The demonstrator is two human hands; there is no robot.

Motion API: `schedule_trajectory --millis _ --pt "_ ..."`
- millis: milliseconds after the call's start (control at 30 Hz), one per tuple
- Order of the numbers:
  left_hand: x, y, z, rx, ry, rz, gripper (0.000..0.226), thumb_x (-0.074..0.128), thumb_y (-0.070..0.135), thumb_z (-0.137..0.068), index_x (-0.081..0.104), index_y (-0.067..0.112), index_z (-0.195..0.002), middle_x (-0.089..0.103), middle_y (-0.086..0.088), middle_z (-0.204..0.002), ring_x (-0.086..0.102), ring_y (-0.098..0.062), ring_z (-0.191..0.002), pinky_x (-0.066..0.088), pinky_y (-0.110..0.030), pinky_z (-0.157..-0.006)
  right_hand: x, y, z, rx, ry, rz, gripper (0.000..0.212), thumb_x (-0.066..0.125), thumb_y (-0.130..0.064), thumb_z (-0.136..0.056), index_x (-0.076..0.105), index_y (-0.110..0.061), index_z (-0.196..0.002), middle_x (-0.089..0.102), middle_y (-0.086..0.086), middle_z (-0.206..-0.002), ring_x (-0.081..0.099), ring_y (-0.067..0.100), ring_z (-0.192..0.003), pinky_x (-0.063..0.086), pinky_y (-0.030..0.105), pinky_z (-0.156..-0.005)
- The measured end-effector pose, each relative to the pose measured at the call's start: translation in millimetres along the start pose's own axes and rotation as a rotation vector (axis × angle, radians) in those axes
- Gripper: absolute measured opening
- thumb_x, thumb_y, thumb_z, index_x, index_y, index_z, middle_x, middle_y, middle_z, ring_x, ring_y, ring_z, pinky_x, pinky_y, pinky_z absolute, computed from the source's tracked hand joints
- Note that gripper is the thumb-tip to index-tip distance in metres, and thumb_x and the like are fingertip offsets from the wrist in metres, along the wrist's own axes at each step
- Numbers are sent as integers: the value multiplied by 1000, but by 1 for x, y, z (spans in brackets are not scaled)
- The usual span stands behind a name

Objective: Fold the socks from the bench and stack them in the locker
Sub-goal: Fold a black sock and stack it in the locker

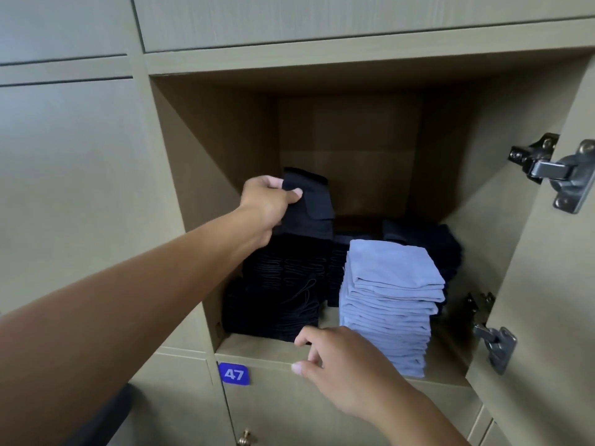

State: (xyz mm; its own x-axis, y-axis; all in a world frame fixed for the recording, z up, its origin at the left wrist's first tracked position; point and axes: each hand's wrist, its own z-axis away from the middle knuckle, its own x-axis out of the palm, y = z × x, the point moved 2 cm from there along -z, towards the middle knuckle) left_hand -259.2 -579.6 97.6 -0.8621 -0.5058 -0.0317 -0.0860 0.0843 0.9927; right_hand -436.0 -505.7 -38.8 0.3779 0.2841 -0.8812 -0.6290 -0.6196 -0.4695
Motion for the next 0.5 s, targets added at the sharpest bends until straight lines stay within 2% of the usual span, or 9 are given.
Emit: schedule_trajectory --millis 67,167,233,333,500 --pt "16 1 -15 -10 0 16 27 77 8 -90 61 10 -111 73 -14 -113 72 -30 -102 62 -50 -87 1 0 0 -1 -12 0 36 55 -48 -98 53 -34 -131 66 -11 -109 59 9 -101 47 30 -84" --pt "40 -3 -34 -41 -17 -16 39 75 7 -91 52 12 -121 66 -11 -118 67 -25 -102 62 -36 -72 2 0 0 6 -26 -3 35 55 -48 -99 53 -34 -131 65 -9 -112 58 14 -106 45 32 -86" --pt "53 -9 -46 -65 -58 -85 49 74 7 -92 48 12 -133 63 -11 -125 66 -26 -107 59 -32 -70 3 0 -1 2 -21 -3 36 56 -49 -98 52 -34 -131 65 -6 -116 60 17 -107 46 33 -89" --pt "68 -21 -62 -79 -107 -164 43 73 7 -93 53 10 -131 62 -13 -132 65 -28 -112 61 -34 -82 5 -1 -4 -8 -27 -7 36 57 -47 -98 53 -32 -131 66 -3 -118 59 20 -111 46 35 -95" --pt "83 -37 -77 -132 -170 -196 32 72 2 -93 59 7 -122 66 -17 -127 67 -30 -113 62 -37 -84 4 -1 -11 -24 -57 -16 38 58 -44 -97 54 -28 -132 68 -2 -118 61 20 -112 45 33 -97"
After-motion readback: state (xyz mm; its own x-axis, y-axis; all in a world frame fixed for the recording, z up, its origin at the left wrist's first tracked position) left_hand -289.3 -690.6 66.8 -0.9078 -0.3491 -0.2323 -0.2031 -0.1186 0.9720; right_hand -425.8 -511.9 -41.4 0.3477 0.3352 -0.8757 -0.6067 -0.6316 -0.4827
